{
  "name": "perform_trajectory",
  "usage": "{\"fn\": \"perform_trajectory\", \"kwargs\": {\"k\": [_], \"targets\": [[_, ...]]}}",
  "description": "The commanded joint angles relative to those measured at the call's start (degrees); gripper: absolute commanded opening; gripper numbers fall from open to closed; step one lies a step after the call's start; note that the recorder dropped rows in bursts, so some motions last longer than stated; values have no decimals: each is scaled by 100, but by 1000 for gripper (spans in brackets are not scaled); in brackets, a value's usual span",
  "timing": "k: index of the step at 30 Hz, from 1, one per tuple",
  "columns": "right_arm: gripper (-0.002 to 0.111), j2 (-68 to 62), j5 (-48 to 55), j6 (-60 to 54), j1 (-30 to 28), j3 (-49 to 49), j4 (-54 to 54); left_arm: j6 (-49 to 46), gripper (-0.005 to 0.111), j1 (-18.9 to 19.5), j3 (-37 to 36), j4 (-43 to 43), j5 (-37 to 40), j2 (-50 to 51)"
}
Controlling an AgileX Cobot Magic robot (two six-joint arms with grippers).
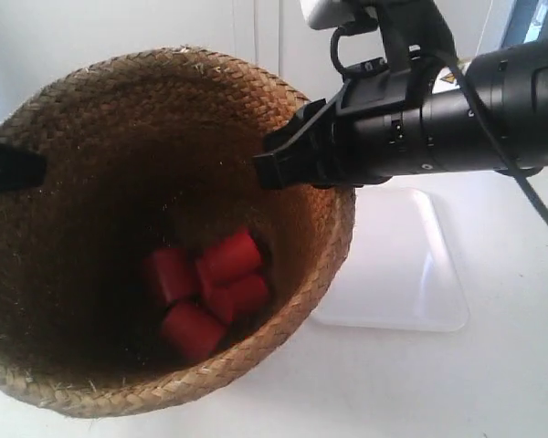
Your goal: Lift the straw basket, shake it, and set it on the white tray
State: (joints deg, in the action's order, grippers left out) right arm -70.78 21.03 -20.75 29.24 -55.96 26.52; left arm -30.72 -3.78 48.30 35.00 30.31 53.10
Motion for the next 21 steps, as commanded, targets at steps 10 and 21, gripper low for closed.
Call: {"fn": "perform_trajectory", "kwargs": {"k": [10, 21], "targets": [[0, 76, 1467, 878, -590, -1424, -852, 249, 0, -4, 1460, 52, 1090, 393], [0, -454, 3505, 1699, -1189, -2831, -2268, 1181, 0, -4, 2706, 52, 1548, 1546]]}}
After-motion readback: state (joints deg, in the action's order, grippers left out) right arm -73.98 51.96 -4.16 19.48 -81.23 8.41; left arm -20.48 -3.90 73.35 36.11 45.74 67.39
